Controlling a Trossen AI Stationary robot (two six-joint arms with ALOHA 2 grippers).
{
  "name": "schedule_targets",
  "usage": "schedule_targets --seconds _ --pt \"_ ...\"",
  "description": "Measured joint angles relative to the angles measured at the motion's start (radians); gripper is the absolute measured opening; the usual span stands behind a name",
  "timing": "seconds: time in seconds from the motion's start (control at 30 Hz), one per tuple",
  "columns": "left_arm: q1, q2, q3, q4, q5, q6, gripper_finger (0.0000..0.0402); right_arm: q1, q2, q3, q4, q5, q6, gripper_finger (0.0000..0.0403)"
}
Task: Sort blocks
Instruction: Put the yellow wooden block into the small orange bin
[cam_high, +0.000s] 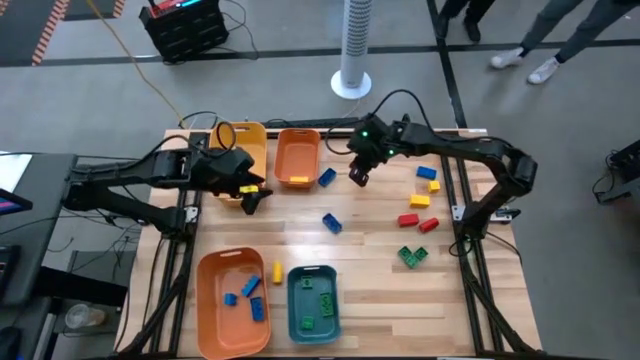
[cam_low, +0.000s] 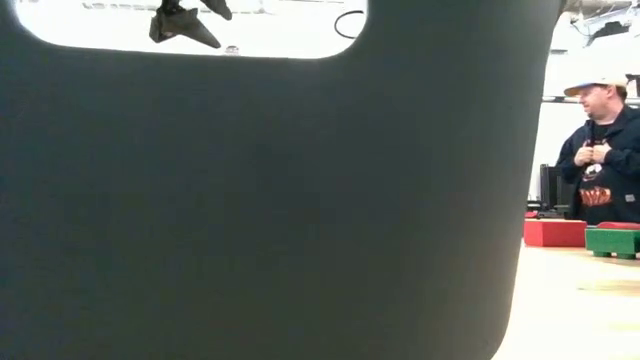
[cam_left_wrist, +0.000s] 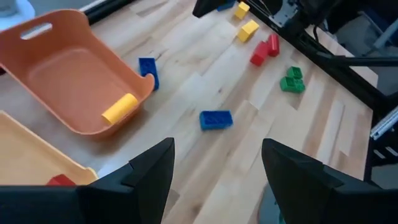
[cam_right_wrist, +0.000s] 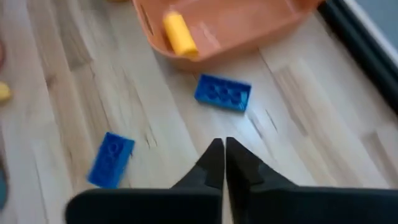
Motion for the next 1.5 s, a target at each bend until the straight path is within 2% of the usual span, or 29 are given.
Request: schedule_targets --seconds 0.3,0.4,0.5,0.6,0.67,0.8,0.97,1.07,1.2,1.3,1.43,1.5 --pt "-0.012 -0.016 0.0 -0.008 0.019 -0.003 0.0235 -0.002 -0.039 0.0 -0.016 -0.01 -0.024 0.0146" --pt "-0.012 -0.016 0.0 -0.005 0.055 0.014 0.0235 0.011 -0.037 -0.001 -0.039 -0.051 -0.029 0.0174" --pt "-0.022 -0.012 0.0 -0.01 0.17 0.036 0.0235 0.056 -0.038 -0.017 -0.036 -0.087 -0.066 0.0195" --pt "-0.035 0.027 0.0 -0.021 0.312 -0.049 0.0235 0.089 -0.039 -0.032 -0.048 -0.087 -0.078 0.0205" --pt "-0.061 0.069 0.0 -0.017 0.36 -0.09 0.0235 0.091 -0.039 -0.039 -0.05 -0.081 -0.077 0.0207" --pt "-0.129 0.163 0.0 -0.047 0.324 -0.042 0.0235 0.09 -0.04 -0.042 -0.051 -0.072 -0.063 0.0207" --pt "-0.102 0.25 0.0 -0.048 0.307 0.016 0.0235 0.1 -0.042 -0.042 -0.044 -0.085 -0.09 0.0207" --pt "-0.09 0.275 0.0 -0.043 0.278 0.091 0.0235 0.134 -0.034 -0.042 0.041 -0.128 -0.076 0.0207" --pt "-0.046 0.331 0.0 -0.043 0.27 0.16 0.0235 0.212 -0.023 -0.04 0.237 -0.116 -0.092 0.0207" --pt "-0.036 0.327 0.0 -0.04 0.246 0.127 0.0235 0.228 0.044 -0.039 0.335 -0.111 -0.07 0.0205" --pt "-0.056 0.252 0.0 -0.053 0.108 0.076 0.0235 0.256 0.162 -0.042 0.441 -0.083 -0.057 0.0199" --pt "-0.065 0.201 0.0 -0.071 0.081 0.043 0.0235 0.269 0.205 -0.042 0.493 -0.061 -0.037 0.0195"
